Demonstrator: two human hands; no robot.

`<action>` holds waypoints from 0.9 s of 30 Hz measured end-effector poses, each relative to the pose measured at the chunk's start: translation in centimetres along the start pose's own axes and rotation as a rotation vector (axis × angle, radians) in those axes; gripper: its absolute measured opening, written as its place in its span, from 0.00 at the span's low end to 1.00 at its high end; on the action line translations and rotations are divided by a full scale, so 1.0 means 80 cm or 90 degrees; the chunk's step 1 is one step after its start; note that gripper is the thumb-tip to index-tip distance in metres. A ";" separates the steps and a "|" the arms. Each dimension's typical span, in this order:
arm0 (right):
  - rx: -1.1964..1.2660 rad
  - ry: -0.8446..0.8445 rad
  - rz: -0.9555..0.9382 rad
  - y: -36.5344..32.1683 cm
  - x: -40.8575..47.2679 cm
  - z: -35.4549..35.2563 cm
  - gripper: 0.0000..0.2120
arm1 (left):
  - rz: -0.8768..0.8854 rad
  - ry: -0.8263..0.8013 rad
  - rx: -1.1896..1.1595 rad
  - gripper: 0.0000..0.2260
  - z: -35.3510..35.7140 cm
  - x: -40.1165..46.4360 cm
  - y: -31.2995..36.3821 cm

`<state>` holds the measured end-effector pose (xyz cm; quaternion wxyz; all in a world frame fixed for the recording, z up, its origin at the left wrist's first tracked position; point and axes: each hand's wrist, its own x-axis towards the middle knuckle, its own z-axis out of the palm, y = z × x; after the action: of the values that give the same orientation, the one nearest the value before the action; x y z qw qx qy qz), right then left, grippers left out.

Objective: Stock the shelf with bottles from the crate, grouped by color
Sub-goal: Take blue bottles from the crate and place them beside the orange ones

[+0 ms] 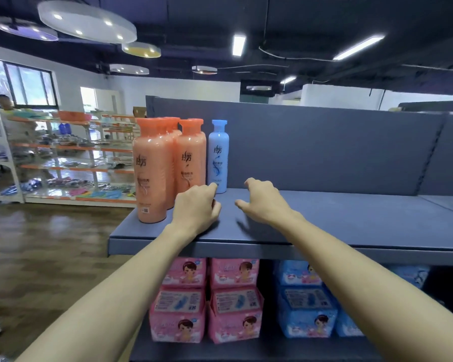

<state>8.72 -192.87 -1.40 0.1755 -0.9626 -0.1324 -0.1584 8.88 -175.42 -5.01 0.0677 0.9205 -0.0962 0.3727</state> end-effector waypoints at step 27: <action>0.006 0.010 -0.169 0.061 -0.193 -0.019 0.21 | 0.170 0.013 0.060 0.07 -0.062 -0.169 0.091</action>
<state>-4.25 -200.89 -6.92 0.1583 -0.9345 -0.2580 -0.1875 -5.66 -179.79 -10.54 -0.0247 0.8978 -0.1993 0.3919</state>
